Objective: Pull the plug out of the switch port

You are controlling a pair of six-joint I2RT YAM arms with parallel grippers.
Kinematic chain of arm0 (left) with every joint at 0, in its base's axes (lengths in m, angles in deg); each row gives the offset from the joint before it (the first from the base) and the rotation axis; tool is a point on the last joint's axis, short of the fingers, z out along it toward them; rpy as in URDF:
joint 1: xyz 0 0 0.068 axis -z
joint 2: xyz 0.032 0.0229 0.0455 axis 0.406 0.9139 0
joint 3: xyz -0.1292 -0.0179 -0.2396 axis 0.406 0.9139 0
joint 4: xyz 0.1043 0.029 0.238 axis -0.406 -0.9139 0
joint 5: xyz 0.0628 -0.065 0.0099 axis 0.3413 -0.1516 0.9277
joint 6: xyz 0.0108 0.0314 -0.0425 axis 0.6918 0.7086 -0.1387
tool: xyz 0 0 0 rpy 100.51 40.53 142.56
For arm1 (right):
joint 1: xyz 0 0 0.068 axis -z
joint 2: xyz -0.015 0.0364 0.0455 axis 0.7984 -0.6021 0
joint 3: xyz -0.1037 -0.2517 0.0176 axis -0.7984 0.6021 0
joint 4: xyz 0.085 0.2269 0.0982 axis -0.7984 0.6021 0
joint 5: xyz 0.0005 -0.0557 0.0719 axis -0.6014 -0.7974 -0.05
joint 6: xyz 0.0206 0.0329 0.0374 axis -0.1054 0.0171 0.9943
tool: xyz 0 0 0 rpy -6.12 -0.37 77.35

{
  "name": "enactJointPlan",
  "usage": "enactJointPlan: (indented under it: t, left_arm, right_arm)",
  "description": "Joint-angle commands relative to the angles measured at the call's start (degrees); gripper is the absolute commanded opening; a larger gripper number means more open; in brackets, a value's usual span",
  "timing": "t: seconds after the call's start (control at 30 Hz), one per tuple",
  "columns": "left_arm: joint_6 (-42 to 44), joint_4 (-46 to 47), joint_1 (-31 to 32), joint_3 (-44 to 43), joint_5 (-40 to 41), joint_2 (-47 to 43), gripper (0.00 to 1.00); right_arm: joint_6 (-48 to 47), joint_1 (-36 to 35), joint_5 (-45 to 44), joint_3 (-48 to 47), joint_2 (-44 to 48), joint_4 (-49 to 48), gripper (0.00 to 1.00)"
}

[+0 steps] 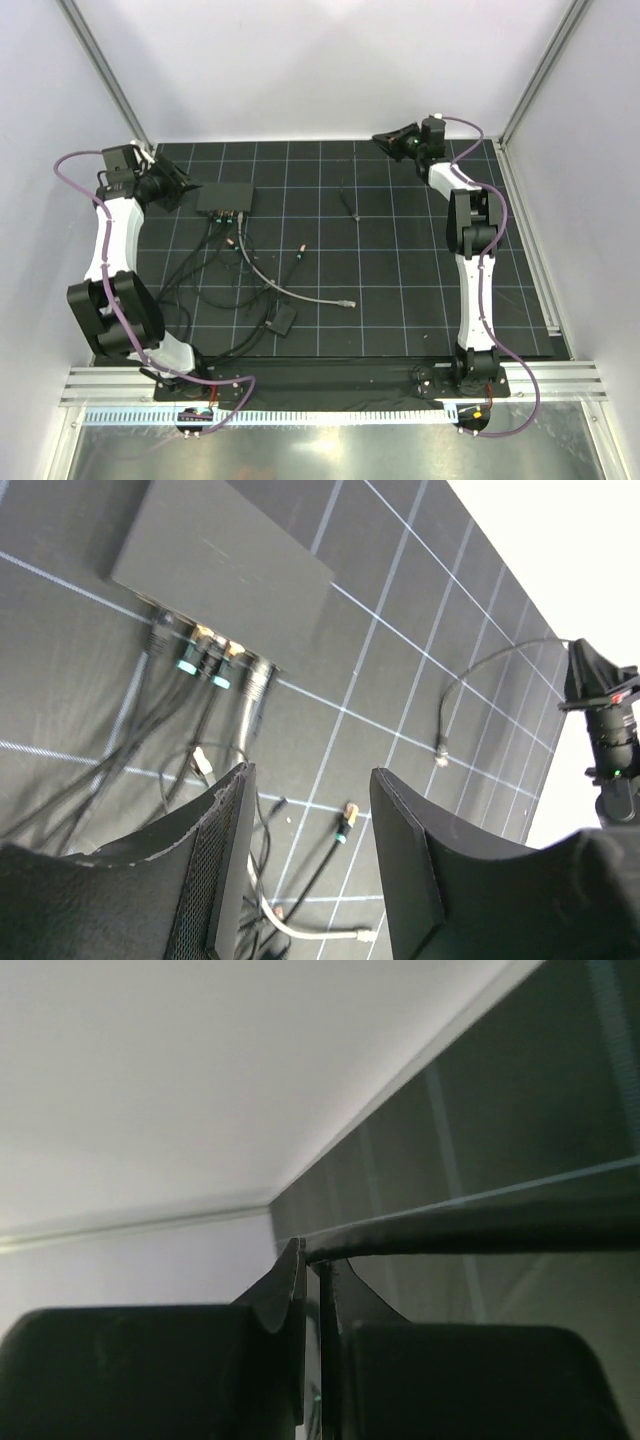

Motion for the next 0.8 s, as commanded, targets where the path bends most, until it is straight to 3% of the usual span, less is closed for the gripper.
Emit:
enactJointPlan:
  t: [0.0,0.13,0.23,0.37,0.47,0.5,0.53,0.6,0.63,0.77]
  left_arm:
    - [-1.2,5.3,-0.5,-0.3,-2.9,0.9,0.53]
    - [-0.7,7.1,-0.5,1.0,-0.1,1.2,0.54]
    - [0.7,7.6,-0.5,1.6,0.9,1.8,0.54]
    - [3.0,7.4,-0.5,1.9,2.4,2.5,0.54]
    - [5.0,7.1,-0.7,1.6,3.8,2.9,0.54]
    - [5.5,6.9,-0.9,1.2,4.3,3.1,0.54]
    - [6.0,6.9,-1.2,1.1,4.4,3.2,0.54]
    - [7.0,7.1,-1.7,0.9,4.2,3.9,0.54]
    - [6.9,7.2,-2.3,1.1,3.9,4.2,0.54]
    - [5.3,8.8,-4.2,1.5,-0.4,7.3,0.54]
  right_arm:
    - [-7.8,0.9,-5.0,-5.7,-3.1,11.4,0.01]
    - [-10.4,1.7,-8.6,-8.0,-4.8,19.0,0.05]
    - [-11.5,2.0,-12.6,-5.6,-3.4,19.8,0.17]
    - [-14.4,1.8,-14.3,-5.9,-2.0,23.1,0.49]
    - [-18.8,0.6,-18.1,-5.4,1.0,27.2,0.67]
    - [-20.6,0.1,-19.4,-6.2,1.9,29.1,0.68]
    - [-24.1,-1.1,-22.4,-6.5,2.8,32.1,0.7]
    - [-28.7,-3.6,-29.4,-7.7,5.8,35.4,0.95]
    - [-34.1,-6.8,-35.2,-8.3,6.8,37.6,1.0]
    - [-44.6,-14.8,-48.4,-12.1,9.3,41.2,1.0]
